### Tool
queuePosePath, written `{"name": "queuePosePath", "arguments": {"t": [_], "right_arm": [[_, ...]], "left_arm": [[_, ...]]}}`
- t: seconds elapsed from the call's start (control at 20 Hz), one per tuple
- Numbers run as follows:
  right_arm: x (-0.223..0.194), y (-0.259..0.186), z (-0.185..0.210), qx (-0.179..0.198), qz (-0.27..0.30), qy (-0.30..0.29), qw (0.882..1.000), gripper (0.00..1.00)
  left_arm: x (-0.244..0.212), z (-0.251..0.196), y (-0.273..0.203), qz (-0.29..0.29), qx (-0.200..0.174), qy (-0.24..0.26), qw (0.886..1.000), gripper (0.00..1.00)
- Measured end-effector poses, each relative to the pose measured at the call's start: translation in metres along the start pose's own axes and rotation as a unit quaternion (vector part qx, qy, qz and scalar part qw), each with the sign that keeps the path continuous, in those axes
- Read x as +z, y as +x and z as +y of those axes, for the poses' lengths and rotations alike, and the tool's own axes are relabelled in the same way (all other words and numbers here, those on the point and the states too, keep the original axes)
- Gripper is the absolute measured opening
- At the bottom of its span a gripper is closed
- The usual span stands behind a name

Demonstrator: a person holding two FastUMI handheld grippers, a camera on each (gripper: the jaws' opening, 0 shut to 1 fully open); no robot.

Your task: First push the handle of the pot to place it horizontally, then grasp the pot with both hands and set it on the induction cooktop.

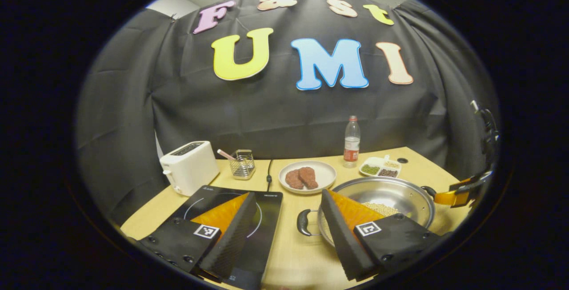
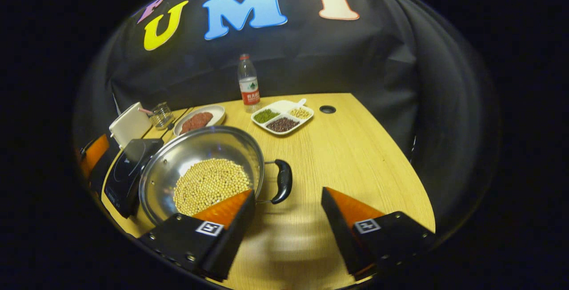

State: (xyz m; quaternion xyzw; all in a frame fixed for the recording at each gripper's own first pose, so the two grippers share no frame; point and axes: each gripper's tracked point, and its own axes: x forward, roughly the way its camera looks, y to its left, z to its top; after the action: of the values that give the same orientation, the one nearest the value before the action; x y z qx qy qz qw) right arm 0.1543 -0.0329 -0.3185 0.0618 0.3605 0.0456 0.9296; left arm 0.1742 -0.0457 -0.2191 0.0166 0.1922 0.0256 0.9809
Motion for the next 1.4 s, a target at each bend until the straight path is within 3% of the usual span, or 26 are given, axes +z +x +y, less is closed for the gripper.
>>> {"name": "queuePosePath", "arguments": {"t": [0.05, 0.3, 0.45, 0.5, 0.55, 0.85, 0.9, 1.05, 1.1, 1.25, 1.35, 1.4], "right_arm": [[0.008, -0.016, 0.004, -0.001, -0.011, 0.011, 1.000, 1.00], [0.023, -0.008, 0.008, -0.003, -0.035, 0.028, 0.999, 0.99], [0.027, -0.002, 0.018, 0.003, -0.041, 0.033, 0.999, 0.99], [0.028, 0.001, 0.021, 0.004, -0.042, 0.031, 0.999, 0.99], [0.028, 0.004, 0.023, 0.006, -0.042, 0.028, 0.999, 0.99], [0.022, 0.022, 0.030, 0.011, -0.031, 0.019, 0.999, 0.99], [0.019, 0.025, 0.030, 0.009, -0.026, 0.018, 0.999, 0.99], [0.013, 0.036, 0.030, 0.007, -0.015, 0.011, 1.000, 0.99], [0.011, 0.040, 0.029, 0.006, -0.012, 0.008, 1.000, 0.99], [0.000, 0.050, 0.028, 0.002, 0.006, 0.000, 1.000, 0.99], [-0.005, 0.055, 0.026, -0.002, 0.015, -0.006, 1.000, 0.80], [-0.007, 0.056, 0.026, -0.002, 0.021, -0.008, 1.000, 0.80]], "left_arm": [[-0.001, -0.002, 0.005, 0.004, -0.004, -0.001, 1.000, 1.00], [-0.017, -0.018, 0.030, 0.028, -0.037, -0.004, 0.999, 0.91], [-0.031, -0.027, 0.046, 0.050, -0.053, -0.005, 0.997, 0.95], [-0.039, -0.030, 0.050, 0.059, -0.058, -0.007, 0.997, 0.92], [-0.045, -0.033, 0.053, 0.068, -0.063, -0.008, 0.996, 1.00], [-0.083, -0.040, 0.073, 0.119, -0.077, -0.016, 0.990, 0.92], [-0.088, -0.040, 0.077, 0.128, -0.078, -0.016, 0.989, 0.96], [-0.102, -0.043, 0.085, 0.149, -0.083, -0.017, 0.985, 0.92], [-0.104, -0.043, 0.087, 0.152, -0.082, -0.015, 0.985, 1.00], [-0.113, -0.045, 0.093, 0.165, -0.079, -0.010, 0.983, 0.96], [-0.120, -0.047, 0.096, 0.175, -0.078, -0.012, 0.981, 0.96], [-0.122, -0.048, 0.095, 0.180, -0.076, -0.015, 0.981, 0.96]]}}
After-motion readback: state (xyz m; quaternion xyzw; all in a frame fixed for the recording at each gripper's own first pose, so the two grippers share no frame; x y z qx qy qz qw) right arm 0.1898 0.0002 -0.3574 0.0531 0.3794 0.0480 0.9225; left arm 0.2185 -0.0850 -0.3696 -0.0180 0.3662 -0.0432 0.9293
